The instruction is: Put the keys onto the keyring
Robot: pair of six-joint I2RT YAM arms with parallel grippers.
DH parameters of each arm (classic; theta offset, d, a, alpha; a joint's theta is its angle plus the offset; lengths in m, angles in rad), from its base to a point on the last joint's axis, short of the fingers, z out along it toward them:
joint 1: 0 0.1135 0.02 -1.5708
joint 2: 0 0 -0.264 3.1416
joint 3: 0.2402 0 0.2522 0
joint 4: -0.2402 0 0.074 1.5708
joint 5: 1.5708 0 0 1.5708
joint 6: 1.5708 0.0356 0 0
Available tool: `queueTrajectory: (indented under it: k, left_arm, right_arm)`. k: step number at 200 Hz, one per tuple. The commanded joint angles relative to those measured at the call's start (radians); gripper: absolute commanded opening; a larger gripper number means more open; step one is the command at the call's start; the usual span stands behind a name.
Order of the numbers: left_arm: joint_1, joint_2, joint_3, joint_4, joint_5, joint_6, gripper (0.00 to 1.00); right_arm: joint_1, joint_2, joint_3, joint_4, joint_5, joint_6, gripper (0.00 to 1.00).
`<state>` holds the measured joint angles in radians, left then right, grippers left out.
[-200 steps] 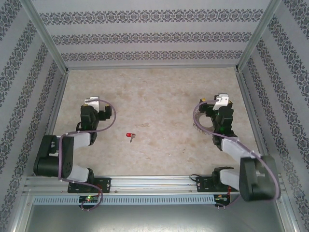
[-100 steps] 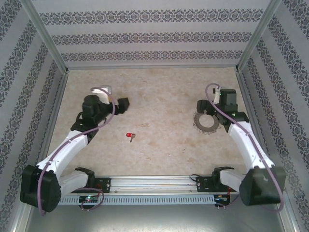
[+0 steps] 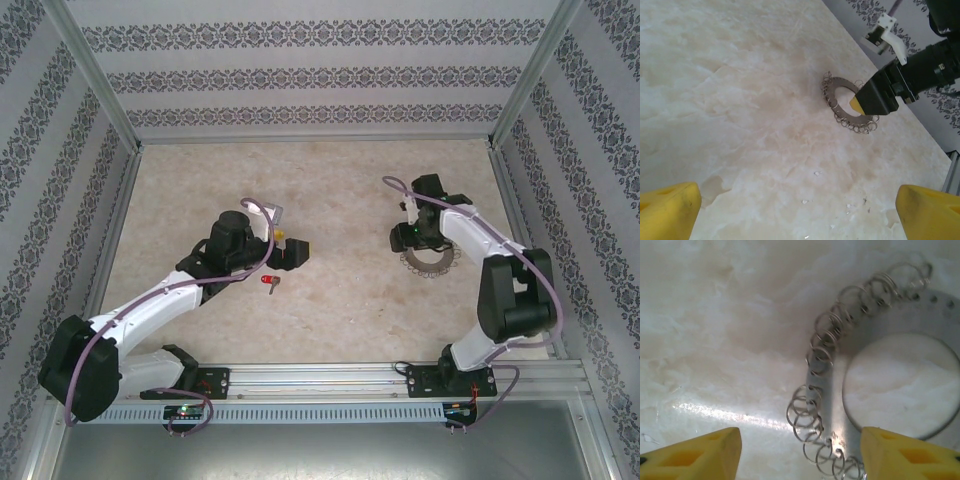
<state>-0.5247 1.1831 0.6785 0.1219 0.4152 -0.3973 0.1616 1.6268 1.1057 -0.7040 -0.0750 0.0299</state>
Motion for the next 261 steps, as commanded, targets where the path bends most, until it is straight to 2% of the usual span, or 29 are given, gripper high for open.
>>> queueTrajectory:
  k: [1,81,146,237,261]
  left_arm:
    - [-0.013,-0.026,-0.006,0.031,0.016,0.000,1.00]
    - [-0.013,-0.033,0.010,0.007,-0.006,0.016,1.00]
    - [-0.012,-0.066,-0.005,-0.023,-0.047,0.026,1.00]
    - [-0.012,-0.073,-0.002,-0.044,-0.064,0.042,1.00]
    - [-0.013,-0.078,0.002,-0.051,-0.069,0.049,1.00]
  right_arm:
    - [0.006,0.064,0.066,-0.053,0.067,-0.030,0.56]
    - [0.004,0.194,0.125,-0.090,0.057,-0.077,0.45]
    - [0.011,0.232,0.140,-0.086,0.065,-0.091,0.29]
    - [0.026,0.286,0.177,-0.093,0.100,-0.102,0.26]
    - [0.028,0.286,0.180,-0.094,0.097,-0.105,0.21]
